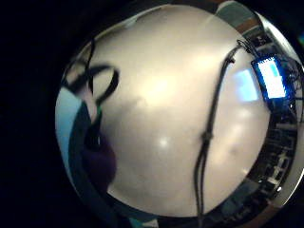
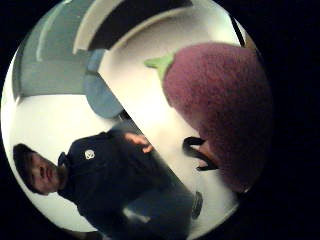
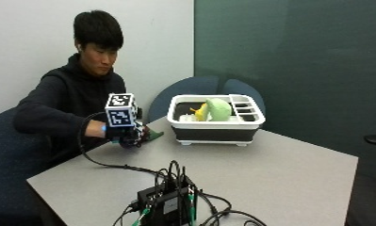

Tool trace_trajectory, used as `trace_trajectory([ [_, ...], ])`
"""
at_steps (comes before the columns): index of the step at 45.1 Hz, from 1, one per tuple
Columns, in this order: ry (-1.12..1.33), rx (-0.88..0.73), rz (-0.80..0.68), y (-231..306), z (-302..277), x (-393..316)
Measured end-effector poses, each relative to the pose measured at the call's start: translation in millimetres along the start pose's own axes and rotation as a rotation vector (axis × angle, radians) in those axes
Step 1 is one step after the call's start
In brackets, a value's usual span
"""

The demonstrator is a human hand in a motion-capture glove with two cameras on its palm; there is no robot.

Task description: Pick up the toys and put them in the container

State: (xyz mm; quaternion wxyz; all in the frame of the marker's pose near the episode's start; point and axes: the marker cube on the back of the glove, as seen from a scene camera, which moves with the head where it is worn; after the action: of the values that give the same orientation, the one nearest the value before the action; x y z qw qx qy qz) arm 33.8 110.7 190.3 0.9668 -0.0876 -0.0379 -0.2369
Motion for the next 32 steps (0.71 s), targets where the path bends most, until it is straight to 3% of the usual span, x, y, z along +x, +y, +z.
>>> trace_trajectory([
  [4, -0.015, 0.101, -0.033, -7, -23, -21],
  [10, -0.048, 0.299, -0.114, -41, -117, -69],
  [16, -0.094, 0.376, -0.148, -95, -182, -101],
  [25, 0.0, 0.15, -0.012, -177, -151, -111],
  [29, 0.064, -0.096, 0.014, -180, -130, -99],
  [32, 0.012, -0.109, -0.011, -171, -135, -90],
])
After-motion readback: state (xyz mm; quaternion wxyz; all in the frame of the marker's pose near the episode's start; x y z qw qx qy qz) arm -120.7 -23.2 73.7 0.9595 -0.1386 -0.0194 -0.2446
